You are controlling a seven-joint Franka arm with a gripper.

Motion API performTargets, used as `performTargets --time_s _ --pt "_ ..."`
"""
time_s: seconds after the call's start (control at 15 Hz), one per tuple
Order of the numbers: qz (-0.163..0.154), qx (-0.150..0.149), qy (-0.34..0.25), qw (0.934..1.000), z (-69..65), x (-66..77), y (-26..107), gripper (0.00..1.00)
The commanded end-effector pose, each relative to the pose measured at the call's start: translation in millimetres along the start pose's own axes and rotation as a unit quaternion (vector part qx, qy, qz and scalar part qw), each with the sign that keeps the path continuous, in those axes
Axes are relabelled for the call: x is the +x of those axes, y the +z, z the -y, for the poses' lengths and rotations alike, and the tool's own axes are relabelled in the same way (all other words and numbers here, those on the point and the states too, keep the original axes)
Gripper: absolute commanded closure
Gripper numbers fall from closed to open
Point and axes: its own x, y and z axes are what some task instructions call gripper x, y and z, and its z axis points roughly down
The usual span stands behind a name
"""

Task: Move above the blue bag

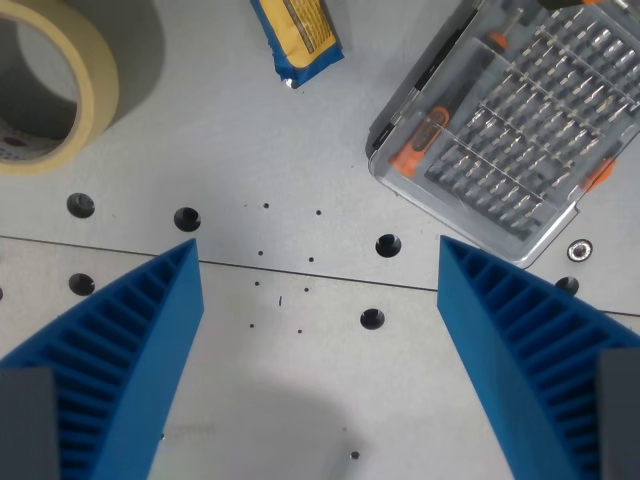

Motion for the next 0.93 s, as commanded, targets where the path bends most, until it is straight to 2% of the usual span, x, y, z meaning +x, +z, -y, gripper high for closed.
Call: performTargets --time_s 0.07,0.53,0.93 --pt "-0.003 -0.001 0.000 1.0000 -0.1 0.0 -2.6 0.00" --pt "-0.003 -0.001 -0.012 0.9999 0.4 1.6 -0.4 0.00" --pt "-0.004 -0.002 -0.041 0.9991 2.4 9.8 10.1 0.00"
